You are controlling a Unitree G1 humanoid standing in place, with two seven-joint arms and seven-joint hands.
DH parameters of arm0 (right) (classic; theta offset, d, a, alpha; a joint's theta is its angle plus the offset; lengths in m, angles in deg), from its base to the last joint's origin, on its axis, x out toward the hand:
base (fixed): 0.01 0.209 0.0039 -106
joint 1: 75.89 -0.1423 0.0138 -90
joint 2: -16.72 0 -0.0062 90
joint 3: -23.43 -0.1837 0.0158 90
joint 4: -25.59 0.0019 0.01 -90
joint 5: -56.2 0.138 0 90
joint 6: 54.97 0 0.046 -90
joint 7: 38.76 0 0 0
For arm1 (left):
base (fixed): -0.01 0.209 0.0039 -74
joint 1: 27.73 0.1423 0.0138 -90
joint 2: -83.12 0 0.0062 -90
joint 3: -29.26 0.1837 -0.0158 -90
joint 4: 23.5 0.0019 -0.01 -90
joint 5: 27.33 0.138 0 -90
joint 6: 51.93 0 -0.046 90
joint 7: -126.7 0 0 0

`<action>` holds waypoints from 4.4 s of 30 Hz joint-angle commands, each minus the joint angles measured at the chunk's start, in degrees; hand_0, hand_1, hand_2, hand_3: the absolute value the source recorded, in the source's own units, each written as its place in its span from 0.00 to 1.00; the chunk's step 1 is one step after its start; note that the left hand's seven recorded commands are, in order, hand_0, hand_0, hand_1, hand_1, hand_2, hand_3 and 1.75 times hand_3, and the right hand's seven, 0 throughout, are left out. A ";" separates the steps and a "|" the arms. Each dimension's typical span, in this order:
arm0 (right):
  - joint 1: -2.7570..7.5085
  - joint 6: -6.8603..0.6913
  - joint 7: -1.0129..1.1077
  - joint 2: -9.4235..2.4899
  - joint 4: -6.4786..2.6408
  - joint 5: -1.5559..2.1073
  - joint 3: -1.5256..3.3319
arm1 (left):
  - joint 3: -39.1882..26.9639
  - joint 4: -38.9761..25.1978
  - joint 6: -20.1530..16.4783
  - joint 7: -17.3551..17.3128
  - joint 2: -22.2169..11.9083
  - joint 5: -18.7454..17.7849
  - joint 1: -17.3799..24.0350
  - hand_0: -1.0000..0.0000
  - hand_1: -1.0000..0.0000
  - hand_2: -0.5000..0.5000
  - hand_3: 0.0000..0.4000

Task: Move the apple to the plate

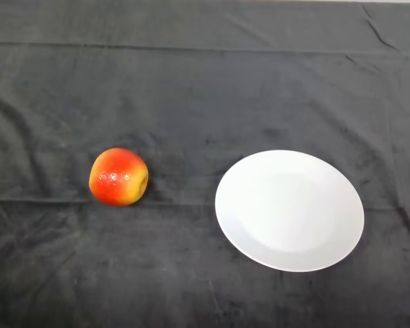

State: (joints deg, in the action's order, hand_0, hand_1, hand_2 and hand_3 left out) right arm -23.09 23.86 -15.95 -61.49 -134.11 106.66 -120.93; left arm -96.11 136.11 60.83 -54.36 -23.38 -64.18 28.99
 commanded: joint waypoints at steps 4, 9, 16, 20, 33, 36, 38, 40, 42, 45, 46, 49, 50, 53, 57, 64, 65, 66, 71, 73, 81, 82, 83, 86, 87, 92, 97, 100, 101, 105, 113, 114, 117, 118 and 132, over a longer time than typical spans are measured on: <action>-0.72 0.53 0.16 1.26 -0.14 0.98 -0.24 | 3.78 -2.87 2.07 -1.54 1.59 4.33 -2.58 1.00 1.00 0.50 0.00; -0.70 0.52 0.13 1.23 -0.07 0.97 -0.22 | 7.75 -3.52 3.82 -2.60 3.37 8.69 -2.73 1.00 1.00 0.50 0.00; -0.66 0.51 0.08 1.18 0.04 0.96 -0.20 | 12.88 -4.22 6.03 -4.00 5.23 14.43 -2.46 1.00 1.00 0.50 0.00; -0.64 0.51 0.05 1.15 0.11 0.96 -0.18 | 15.64 -4.53 7.30 -4.51 6.15 17.61 -2.19 1.00 1.00 0.50 0.00; -0.57 0.49 -0.03 1.07 0.31 0.94 -0.14 | 23.18 -5.39 11.01 -5.33 9.34 26.16 -1.49 1.00 1.00 0.50 0.00; -0.56 0.48 -0.05 1.06 0.35 0.94 -0.13 | 24.91 -5.58 11.94 -5.25 10.44 27.99 -1.30 1.00 1.00 0.50 0.00; -0.55 0.48 -0.06 1.05 0.37 0.94 -0.12 | 26.17 -5.71 12.63 -5.22 11.31 29.25 -1.14 1.00 1.00 0.50 0.00; -0.55 0.47 -0.08 1.04 0.39 0.94 -0.12 | 27.26 -5.81 13.22 -5.26 12.03 30.29 -0.98 1.00 1.00 0.50 0.00; -0.54 0.47 -0.09 1.03 0.42 0.94 -0.12 | 28.52 -5.92 13.93 -5.40 12.75 31.44 -0.75 1.00 1.00 0.50 0.00; -0.53 0.46 -0.10 1.02 0.45 0.94 -0.11 | 30.12 -6.07 14.86 -6.04 13.20 32.86 -0.47 1.00 1.00 0.50 0.00; -0.53 0.46 -0.11 1.01 0.45 0.94 -0.11 | 30.55 -6.10 15.14 -6.24 13.25 33.24 -0.35 1.00 1.00 0.50 0.00; -0.52 0.46 -0.12 1.00 0.48 0.95 -0.10 | 32.07 -6.18 16.12 -6.82 13.40 34.62 0.11 1.00 1.00 0.50 0.00; -0.52 0.46 -0.12 1.00 0.49 0.95 -0.10 | 32.49 -6.19 16.38 -6.93 13.46 35.01 0.24 1.00 1.00 0.50 0.00; -0.51 0.45 -0.14 1.00 0.50 0.95 -0.10 | 33.99 -6.19 17.18 -7.22 13.74 36.35 0.66 1.00 1.00 0.50 0.00; -0.51 0.45 -0.15 0.99 0.52 0.95 -0.09 | 35.94 -6.12 18.00 -7.52 14.21 37.99 1.09 1.00 1.00 0.50 0.00; -0.50 0.44 -0.16 0.98 0.54 0.96 -0.09 | 39.41 -5.75 19.01 -8.26 14.65 40.64 1.82 0.05 0.79 0.13 0.95; -0.50 0.44 -0.16 0.98 0.54 0.96 -0.09 | 39.82 -5.68 19.08 -8.37 14.58 40.97 1.89 0.00 0.42 0.29 1.00; -0.50 0.44 -0.17 0.98 0.54 0.96 -0.09 | 40.19 -5.61 19.12 -8.47 14.49 41.28 1.95 0.00 0.00 0.50 1.00; -0.50 0.43 -0.17 0.99 0.54 0.97 -0.09 | 41.88 -5.20 19.07 -8.89 13.88 42.74 2.12 0.00 0.00 0.50 1.00; -0.50 0.43 -0.17 0.99 0.54 0.97 -0.09 | 42.39 -5.03 18.87 -8.94 13.67 43.23 2.07 0.00 0.00 0.50 1.00; -0.50 0.43 -0.17 0.99 0.53 0.98 -0.09 | 43.97 -4.54 17.96 -8.58 13.28 44.77 1.65 0.00 0.00 0.50 1.00; -0.50 0.43 -0.17 0.99 0.53 0.98 -0.09 | 44.12 -4.51 17.88 -8.50 13.26 44.91 1.62 0.00 0.00 0.50 1.00; -0.50 0.43 -0.17 0.99 0.53 0.98 -0.09 | 44.24 -4.49 17.81 -8.43 13.26 45.03 1.58 0.00 0.00 0.50 1.00; -0.51 0.43 -0.17 0.99 0.53 0.99 -0.09 | 44.63 -4.43 17.48 -8.14 13.50 45.30 1.26 0.00 0.00 0.50 1.00; -0.51 0.43 -0.17 1.00 0.53 0.99 -0.09 | 44.74 -4.43 17.40 -8.03 13.64 45.35 1.15 0.00 0.00 0.50 1.00; -0.51 0.43 -0.17 1.00 0.52 0.99 -0.09 | 45.22 -4.52 17.23 -7.16 14.84 45.32 0.69 0.00 0.00 0.50 1.00; -0.51 0.43 -0.17 1.00 0.53 1.00 -0.09 | 45.63 -4.47 16.87 -6.04 16.51 44.78 -0.61 0.00 0.00 0.50 1.00; -0.51 0.43 -0.17 1.00 0.52 1.00 -0.09 | 45.72 -4.38 16.74 -5.74 17.62 44.06 -2.65 0.00 0.00 0.50 1.00; -0.51 0.43 -0.17 1.00 0.52 1.00 -0.09 | 45.71 -4.35 16.91 -5.74 17.97 43.72 -3.44 0.00 0.00 0.50 1.00; -0.51 0.43 -0.17 1.00 0.51 1.00 -0.09 | 45.51 -4.44 18.63 -6.03 18.97 42.26 -6.15 0.00 0.00 0.50 1.00; -0.53 0.43 -0.15 1.03 0.45 1.01 -0.09 | 46.30 -4.85 24.48 -5.33 21.37 40.36 -9.85 0.00 0.00 0.50 1.00; -0.53 0.43 -0.14 1.04 0.44 1.01 -0.10 | 46.67 -4.86 25.20 -4.97 21.76 40.33 -10.22 0.00 0.00 0.50 1.00; -0.54 0.43 -0.13 1.05 0.41 1.02 -0.10 | 48.00 -4.80 27.02 -3.85 22.75 40.41 -11.39 0.00 0.00 0.50 1.00; -0.55 0.44 -0.12 1.06 0.40 1.02 -0.10 | 48.57 -4.75 27.53 -3.36 23.10 40.54 -11.85 0.00 0.00 0.50 1.00; -0.61 0.45 -0.04 1.15 0.20 1.04 -0.15 | 64.10 -4.97 30.46 5.72 27.02 44.16 -14.75 0.00 0.00 0.50 1.00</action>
State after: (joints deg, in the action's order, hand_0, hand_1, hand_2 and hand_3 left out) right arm -23.08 23.85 -15.96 -61.48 -134.11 106.66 -120.91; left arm -31.82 132.27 90.46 -49.08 3.62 -20.95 18.06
